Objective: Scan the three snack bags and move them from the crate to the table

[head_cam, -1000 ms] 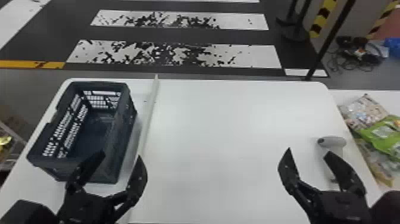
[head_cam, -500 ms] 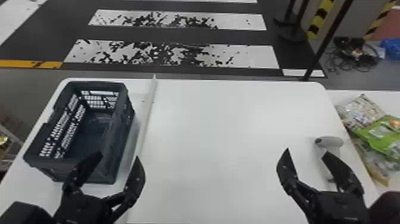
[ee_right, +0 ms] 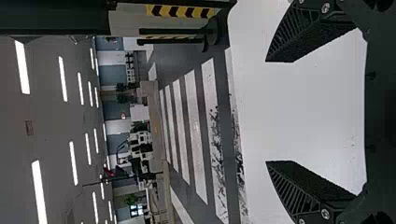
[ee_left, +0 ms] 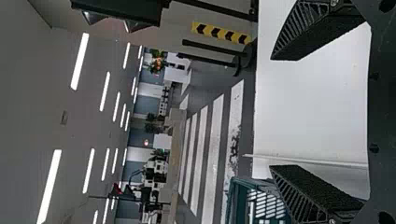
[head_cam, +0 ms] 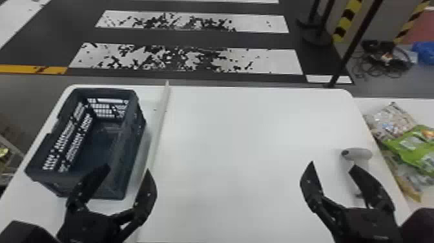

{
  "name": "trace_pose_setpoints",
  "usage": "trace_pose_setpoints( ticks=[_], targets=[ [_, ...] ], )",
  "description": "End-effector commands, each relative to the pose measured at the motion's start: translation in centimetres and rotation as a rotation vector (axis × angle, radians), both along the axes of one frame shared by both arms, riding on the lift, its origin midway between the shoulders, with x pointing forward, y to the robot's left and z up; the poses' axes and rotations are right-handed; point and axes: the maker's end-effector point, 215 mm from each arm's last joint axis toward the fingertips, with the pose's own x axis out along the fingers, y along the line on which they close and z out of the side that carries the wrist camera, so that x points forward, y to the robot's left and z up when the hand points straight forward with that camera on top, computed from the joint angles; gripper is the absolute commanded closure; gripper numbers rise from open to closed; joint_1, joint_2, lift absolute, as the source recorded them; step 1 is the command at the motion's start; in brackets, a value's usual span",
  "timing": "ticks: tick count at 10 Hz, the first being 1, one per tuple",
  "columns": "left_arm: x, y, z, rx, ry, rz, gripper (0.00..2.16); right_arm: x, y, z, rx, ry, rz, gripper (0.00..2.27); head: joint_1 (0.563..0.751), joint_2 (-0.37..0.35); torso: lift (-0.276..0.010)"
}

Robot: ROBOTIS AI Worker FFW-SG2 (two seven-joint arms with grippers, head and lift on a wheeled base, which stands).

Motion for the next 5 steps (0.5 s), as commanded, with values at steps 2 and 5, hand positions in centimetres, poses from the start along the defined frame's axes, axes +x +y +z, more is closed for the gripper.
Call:
trace_pose_setpoints(
  ticks=[2, 5],
  targets=[
    [-0.03, -0.03, 0.15, -0.003, -0.005, 0.001, 0.04, -0.12, -0.21, -0.13, 0.003, 0.003, -0.004, 0.11, 0.695, -0.022, -0.062],
    [0.0, 0.05, 0.25, -0.003, -0.008, 0.004, 0.04, -0.2, -0.35, 0.21, 0.007, -0.008, -0.008, 0.11, 0.695, -0.027, -0.062]
  ],
)
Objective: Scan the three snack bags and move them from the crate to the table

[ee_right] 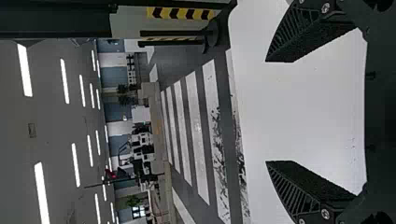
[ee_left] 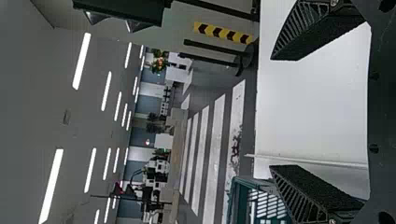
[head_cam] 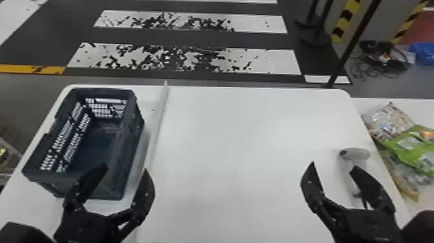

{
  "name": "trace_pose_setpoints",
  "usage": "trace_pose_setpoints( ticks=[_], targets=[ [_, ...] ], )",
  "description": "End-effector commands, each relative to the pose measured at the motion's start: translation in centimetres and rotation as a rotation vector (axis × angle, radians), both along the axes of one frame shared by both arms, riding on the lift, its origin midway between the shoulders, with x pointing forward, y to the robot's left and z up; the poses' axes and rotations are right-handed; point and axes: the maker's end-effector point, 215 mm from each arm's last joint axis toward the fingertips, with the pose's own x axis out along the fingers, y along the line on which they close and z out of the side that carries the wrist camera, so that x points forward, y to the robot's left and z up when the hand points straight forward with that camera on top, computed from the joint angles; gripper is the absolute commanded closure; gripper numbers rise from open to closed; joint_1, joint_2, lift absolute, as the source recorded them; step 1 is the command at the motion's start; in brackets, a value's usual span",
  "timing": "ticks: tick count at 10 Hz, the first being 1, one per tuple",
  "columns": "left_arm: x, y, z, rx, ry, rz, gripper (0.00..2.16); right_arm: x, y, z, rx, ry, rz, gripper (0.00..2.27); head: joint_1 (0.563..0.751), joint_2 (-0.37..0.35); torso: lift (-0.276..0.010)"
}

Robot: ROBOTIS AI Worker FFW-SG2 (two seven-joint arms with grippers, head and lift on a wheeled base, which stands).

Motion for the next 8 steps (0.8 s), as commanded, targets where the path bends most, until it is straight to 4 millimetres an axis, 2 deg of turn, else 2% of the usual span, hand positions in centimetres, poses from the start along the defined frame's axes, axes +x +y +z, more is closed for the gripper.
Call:
trace_pose_setpoints(
  ticks=[1, 8],
  targets=[
    [0.03, 0.12, 0.02, -0.001, -0.001, 0.008, 0.04, -0.1, 0.08, -0.12, 0.004, 0.003, 0.003, 0.11, 0.695, -0.027, -0.062],
    [-0.1, 0.17, -0.16, -0.004, 0.003, 0.014, 0.04, -0.33, 0.73, -0.6, 0.018, 0.012, 0.03, 0.11, 0.695, -0.011, -0.062]
  ],
)
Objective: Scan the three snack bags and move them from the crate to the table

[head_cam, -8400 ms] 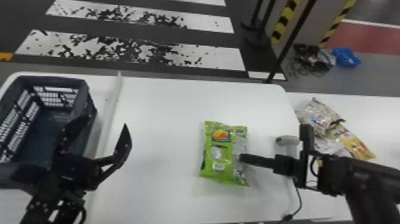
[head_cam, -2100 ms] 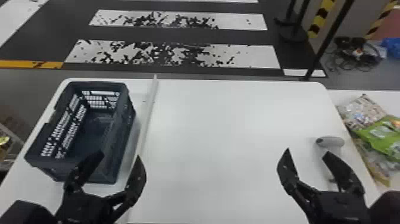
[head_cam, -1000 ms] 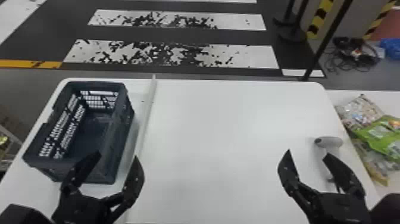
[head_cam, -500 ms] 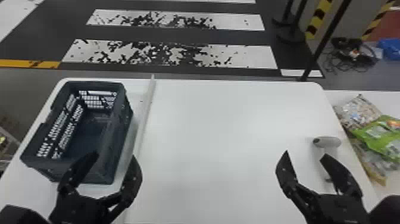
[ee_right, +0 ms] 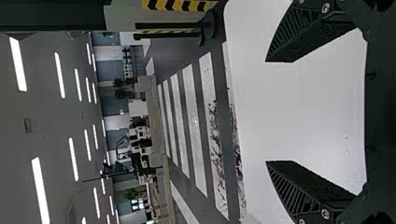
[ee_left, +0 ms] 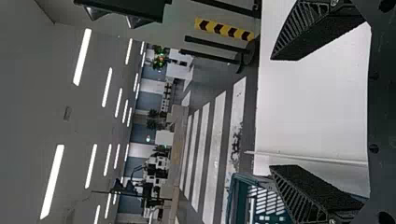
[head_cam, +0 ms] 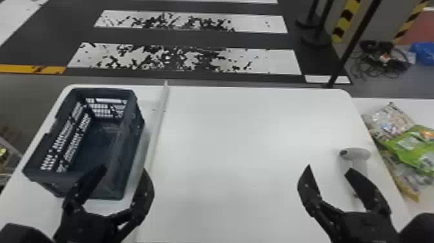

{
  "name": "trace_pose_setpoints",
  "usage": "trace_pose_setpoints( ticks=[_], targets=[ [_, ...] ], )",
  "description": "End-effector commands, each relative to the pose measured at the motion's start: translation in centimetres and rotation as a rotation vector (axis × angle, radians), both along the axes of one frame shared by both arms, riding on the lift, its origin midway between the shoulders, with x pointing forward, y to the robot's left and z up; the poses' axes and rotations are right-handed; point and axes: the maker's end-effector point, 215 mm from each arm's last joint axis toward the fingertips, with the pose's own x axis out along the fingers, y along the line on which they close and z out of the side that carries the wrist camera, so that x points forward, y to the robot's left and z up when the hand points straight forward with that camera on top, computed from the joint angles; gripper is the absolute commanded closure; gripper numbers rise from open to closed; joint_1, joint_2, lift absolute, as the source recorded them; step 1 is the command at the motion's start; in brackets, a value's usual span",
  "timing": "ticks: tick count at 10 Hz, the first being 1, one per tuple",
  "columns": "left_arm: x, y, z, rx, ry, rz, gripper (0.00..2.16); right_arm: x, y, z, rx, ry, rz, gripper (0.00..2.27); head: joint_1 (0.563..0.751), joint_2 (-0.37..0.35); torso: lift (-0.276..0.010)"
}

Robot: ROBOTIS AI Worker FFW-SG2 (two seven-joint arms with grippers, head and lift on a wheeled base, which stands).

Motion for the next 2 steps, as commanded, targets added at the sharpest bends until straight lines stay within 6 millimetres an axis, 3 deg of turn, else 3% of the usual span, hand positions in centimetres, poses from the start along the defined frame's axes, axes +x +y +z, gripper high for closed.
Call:
trace_pose_setpoints(
  ticks=[1, 2],
  targets=[
    [-0.03, -0.09, 0.03, -0.002, -0.002, -0.001, 0.04, -0.08, -0.01, -0.22, -0.002, 0.004, 0.001, 0.11, 0.695, -0.01, -0.062],
    [-0.06, -0.14, -0.05, -0.004, 0.0, 0.0, 0.04, -0.12, -0.04, -0.38, -0.002, 0.007, 0.001, 0.11, 0.695, -0.011, -0.062]
  ],
)
